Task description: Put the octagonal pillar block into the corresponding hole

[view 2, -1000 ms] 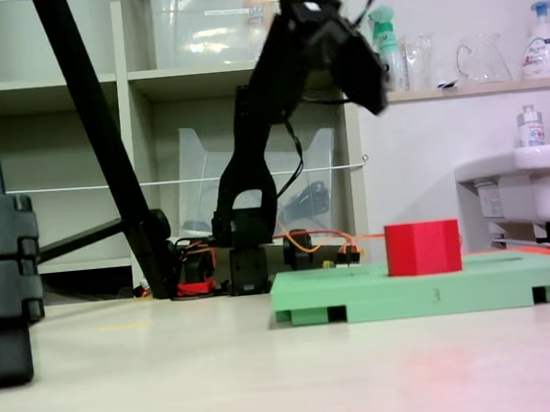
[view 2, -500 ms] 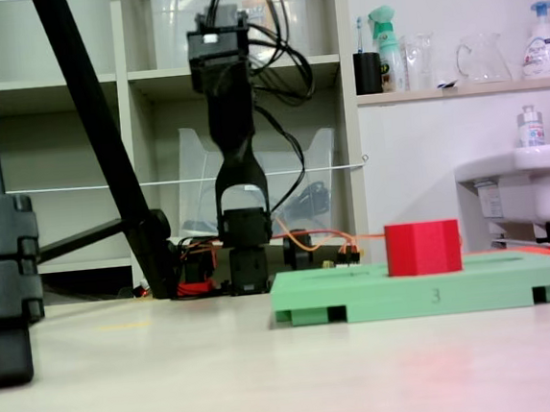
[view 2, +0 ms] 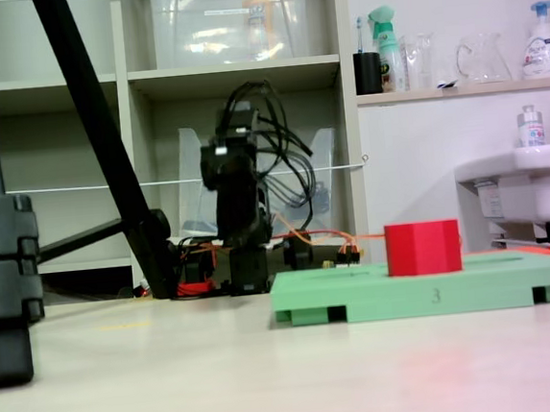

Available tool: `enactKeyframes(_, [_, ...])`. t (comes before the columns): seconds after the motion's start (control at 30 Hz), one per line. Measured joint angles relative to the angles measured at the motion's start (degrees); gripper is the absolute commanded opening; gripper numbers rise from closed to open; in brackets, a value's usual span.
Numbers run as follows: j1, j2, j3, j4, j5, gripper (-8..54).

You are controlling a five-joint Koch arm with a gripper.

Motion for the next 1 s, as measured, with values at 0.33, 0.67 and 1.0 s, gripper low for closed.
enactKeyframes(0.33, [-0.18, 2.46, 22.15, -11.78, -0.09, 49.0])
enactKeyframes(0.67, [1.32, 2.46, 24.43, -13.45, 0.62, 36.1])
enactKeyframes(1.0, [1.41, 2.46, 24.43, -13.45, 0.62, 34.7])
